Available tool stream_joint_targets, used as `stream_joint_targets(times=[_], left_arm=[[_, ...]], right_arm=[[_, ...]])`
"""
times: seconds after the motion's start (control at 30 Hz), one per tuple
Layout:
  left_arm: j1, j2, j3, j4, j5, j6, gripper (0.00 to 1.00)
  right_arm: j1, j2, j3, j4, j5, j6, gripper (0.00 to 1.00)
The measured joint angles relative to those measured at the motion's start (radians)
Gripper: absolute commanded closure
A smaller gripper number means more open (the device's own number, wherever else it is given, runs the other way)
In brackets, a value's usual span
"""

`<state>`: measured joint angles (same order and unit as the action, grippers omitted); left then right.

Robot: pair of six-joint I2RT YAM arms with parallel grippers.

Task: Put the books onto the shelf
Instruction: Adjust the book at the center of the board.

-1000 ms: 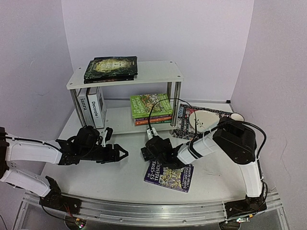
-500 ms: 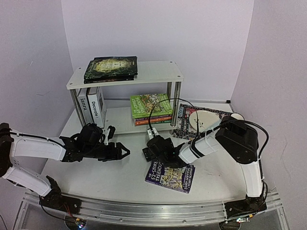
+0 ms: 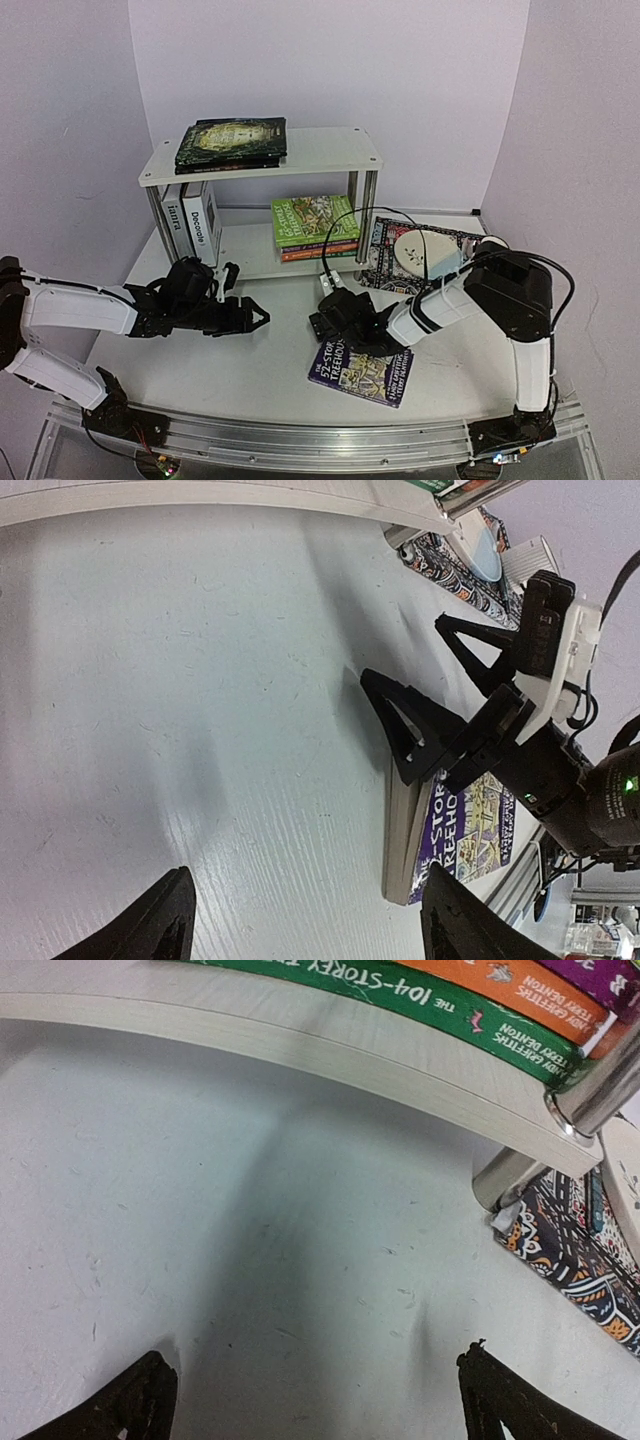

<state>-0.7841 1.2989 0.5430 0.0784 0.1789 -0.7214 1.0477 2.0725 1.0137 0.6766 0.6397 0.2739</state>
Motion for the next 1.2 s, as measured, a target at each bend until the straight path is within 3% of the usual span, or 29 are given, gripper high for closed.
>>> stream_joint_targets(times=[0.37, 0.9, 1.2], left_arm=[[0.000, 0.000, 0.000, 0.000, 0.000, 0.017, 0.21], [0.005, 0.000, 0.000, 0.000, 0.000, 0.016, 0.21], [0.006, 0.000, 0.000, 0.000, 0.000, 0.016, 0.21]], right_arm=[[-0.003, -0.051, -0.096, 0.087, -0.045, -0.053, 0.02], [-0.004, 0.052, 0.048, 0.095, -0.185, -0.084, 0.02], [-0.004, 0.052, 0.028, 0.113, -0.139, -0.094, 0.02]])
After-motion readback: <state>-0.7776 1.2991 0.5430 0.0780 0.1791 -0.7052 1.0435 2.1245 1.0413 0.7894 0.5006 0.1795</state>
